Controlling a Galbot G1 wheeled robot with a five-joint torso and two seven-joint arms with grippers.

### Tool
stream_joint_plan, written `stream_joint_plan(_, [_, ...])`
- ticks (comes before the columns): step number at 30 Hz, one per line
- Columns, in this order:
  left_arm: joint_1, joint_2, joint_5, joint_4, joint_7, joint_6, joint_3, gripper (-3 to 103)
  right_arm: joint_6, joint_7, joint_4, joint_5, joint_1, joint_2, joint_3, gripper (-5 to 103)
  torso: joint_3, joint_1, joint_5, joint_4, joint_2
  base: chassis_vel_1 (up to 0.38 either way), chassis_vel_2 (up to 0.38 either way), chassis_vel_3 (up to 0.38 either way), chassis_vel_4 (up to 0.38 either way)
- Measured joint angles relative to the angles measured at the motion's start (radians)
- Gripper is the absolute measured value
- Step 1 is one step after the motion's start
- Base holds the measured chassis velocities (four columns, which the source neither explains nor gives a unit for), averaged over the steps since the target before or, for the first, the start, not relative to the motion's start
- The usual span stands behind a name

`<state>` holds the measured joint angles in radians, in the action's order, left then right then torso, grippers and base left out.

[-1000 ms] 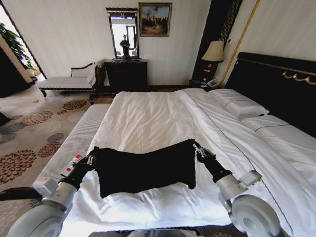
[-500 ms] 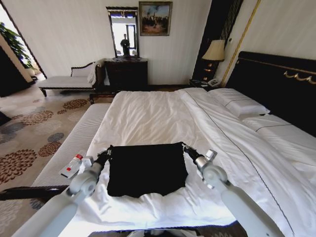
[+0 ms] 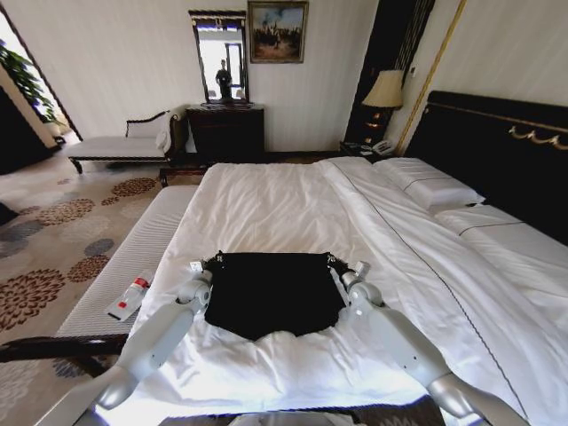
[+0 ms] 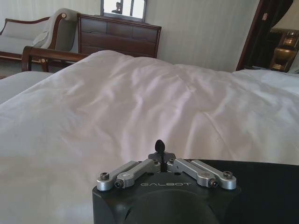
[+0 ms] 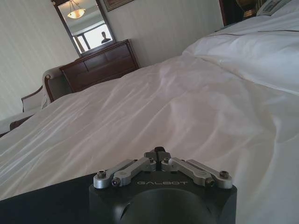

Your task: Fold the clothes on the bed.

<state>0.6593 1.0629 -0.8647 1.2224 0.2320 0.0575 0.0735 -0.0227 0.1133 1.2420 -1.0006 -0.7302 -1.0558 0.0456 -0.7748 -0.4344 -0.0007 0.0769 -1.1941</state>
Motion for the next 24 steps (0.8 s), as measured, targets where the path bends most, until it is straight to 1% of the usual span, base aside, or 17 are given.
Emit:
stream_joint_plan(5, [-0.02, 0.014, 0.022, -0.029, -0.008, -0.017, 0.015, 1, 0.046, -0.014, -0.047, 0.031, 0.016, -0.021, -0.019, 0, 0.0, 0.0, 0.0002, 0.0001, 0.0, 0.0, 0.0, 0.0, 0.0])
stream_joint_plan(6, [-0.019, 0.015, 0.025, -0.029, -0.011, -0.021, 0.015, 1, 0.058, -0.018, -0.049, 0.044, 0.01, -0.026, -0.018, 0, 0.0, 0.0, -0.0002, 0.0002, 0.0, 0.0, 0.0, 0.0, 0.0])
stream_joint_plan(8, [-0.001, 0.015, 0.037, -0.024, -0.022, -0.037, 0.009, 1, 0.081, -0.019, -0.051, 0.079, -0.011, -0.035, -0.014, 0, 0.0, 0.0, 0.0001, 0.0002, 0.0, 0.0, 0.0, 0.0, 0.0])
stream_joint_plan(9, [-0.001, 0.015, 0.037, -0.024, -0.022, -0.037, 0.009, 1, 0.081, -0.019, -0.051, 0.079, -0.011, -0.035, -0.014, 0, 0.0, 0.0, 0.0001, 0.0002, 0.0, 0.0, 0.0, 0.0, 0.0])
stream_joint_plan(10, [0.018, 0.017, 0.054, -0.024, -0.034, -0.06, -0.005, 1, 0.1, -0.024, -0.054, 0.119, -0.03, -0.036, -0.012, 0, 0.0, 0.0, 0.0, 0.0001, 0.0, 0.0, 0.0, 0.0, 0.0])
stream_joint_plan(13, [0.078, 0.032, 0.073, -0.009, -0.045, -0.1, -0.046, 1, 0.141, -0.036, -0.057, 0.216, -0.07, -0.037, -0.004, 0, 0.0, 0.0, -0.0003, 0.0002, 0.0, 0.0, 0.0, 0.0, 0.0])
stream_joint_plan(14, [0.078, 0.032, 0.073, -0.009, -0.045, -0.1, -0.046, 1, 0.141, -0.036, -0.057, 0.216, -0.07, -0.037, -0.004, 0, 0.0, 0.0, -0.0003, 0.0002, 0.0, 0.0, 0.0, 0.0, 0.0])
stream_joint_plan(15, [0.114, 0.038, 0.08, 0.011, -0.046, -0.111, -0.068, 1, 0.152, -0.037, -0.046, 0.249, -0.095, -0.04, 0.007, 0, 0.0, 0.0, -0.0001, 0.0002, 0.0, 0.0, 0.0, 0.0, 0.0])
stream_joint_plan(18, [0.179, 0.039, 0.094, 0.063, -0.047, -0.121, -0.107, 1, 0.175, -0.036, -0.013, 0.316, -0.143, -0.041, 0.03, 0, 0.0, 0.0, -0.0001, 0.0002, 0.0, 0.0, 0.0, 0.0, 0.0])
stream_joint_plan(19, [0.179, 0.039, 0.094, 0.063, -0.047, -0.121, -0.107, 1, 0.175, -0.036, -0.013, 0.316, -0.143, -0.041, 0.03, 0, 0.0, 0.0, -0.0001, 0.0002, 0.0, 0.0, 0.0, 0.0, 0.0])
stream_joint_plan(22, [0.261, 0.025, 0.131, 0.149, -0.05, -0.138, -0.145, 1, 0.217, -0.031, 0.034, 0.415, -0.199, -0.032, 0.062, 0, 0.0, 0.001, 0.0, 0.0002, 0.0, 0.0, 0.0, 0.0, 0.0])
stream_joint_plan(24, [0.275, 0.022, 0.138, 0.162, -0.051, -0.142, -0.15, 1, 0.224, -0.029, 0.042, 0.428, -0.206, -0.031, 0.067, 0, 0.0, 0.001, -0.0001, 0.0002, 0.0, 0.0, 0.0, 0.0, 0.0])
